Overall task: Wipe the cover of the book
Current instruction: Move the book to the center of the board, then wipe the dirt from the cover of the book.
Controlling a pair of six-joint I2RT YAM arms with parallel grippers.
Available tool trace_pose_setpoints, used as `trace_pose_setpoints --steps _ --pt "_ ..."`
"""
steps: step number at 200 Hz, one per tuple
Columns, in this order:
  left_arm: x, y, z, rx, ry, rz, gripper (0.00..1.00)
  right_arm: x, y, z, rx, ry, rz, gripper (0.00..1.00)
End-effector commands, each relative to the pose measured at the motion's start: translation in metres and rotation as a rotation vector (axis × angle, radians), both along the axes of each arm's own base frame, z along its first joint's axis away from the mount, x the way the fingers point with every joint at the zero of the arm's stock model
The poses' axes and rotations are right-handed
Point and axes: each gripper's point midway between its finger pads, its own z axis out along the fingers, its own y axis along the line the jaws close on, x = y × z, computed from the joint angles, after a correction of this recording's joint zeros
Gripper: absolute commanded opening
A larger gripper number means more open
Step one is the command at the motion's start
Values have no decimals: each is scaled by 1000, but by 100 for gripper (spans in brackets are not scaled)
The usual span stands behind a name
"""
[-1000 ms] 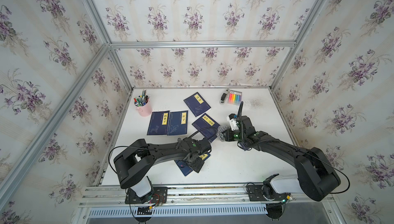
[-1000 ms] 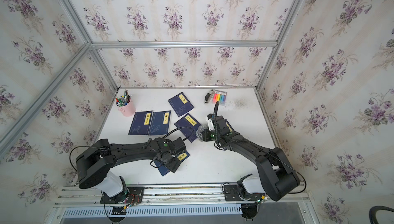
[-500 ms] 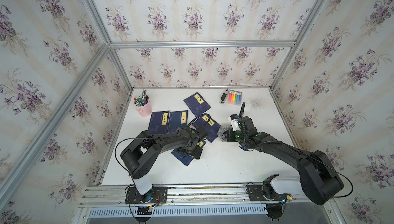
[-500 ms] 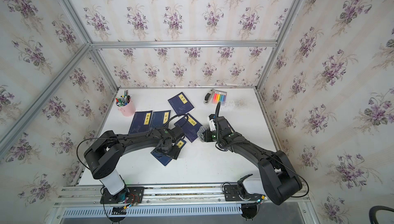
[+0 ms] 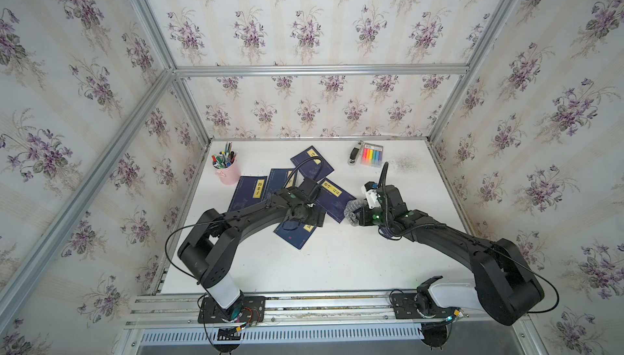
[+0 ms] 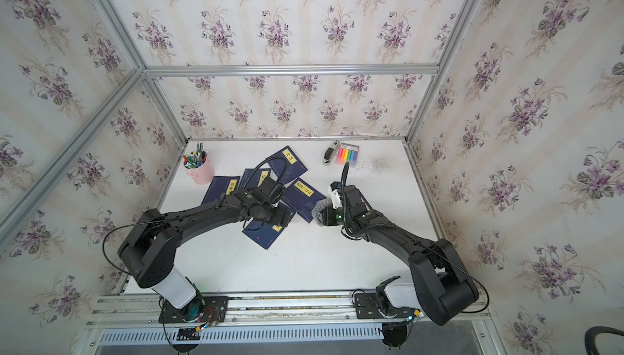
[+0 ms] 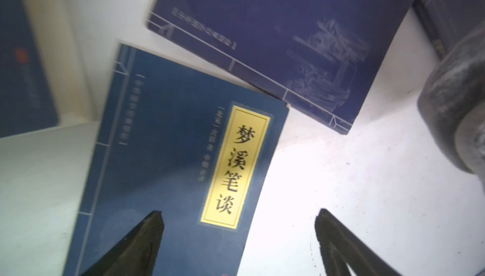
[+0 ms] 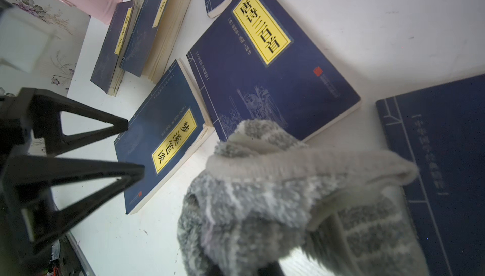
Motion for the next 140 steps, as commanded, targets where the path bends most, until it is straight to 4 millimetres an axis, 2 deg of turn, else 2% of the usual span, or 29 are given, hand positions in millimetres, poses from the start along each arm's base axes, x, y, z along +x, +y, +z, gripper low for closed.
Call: trace_pose_setpoints --steps 1,36,79,104,140 --pt "-4 23 3 -11 -8 20 94 1 7 7 33 -29 32 0" --pt "-13 75 -19 45 58 130 93 1 12 9 55 -20 47 0" --pt "-14 101 -45 37 112 247 93 -2 16 10 60 -18 62 0" --pt "-17 93 -54 -25 151 232 93 -2 17 11 61 -20 66 0" --pt "-34 50 -52 -263 225 122 91 -1 18 9 60 -15 65 0"
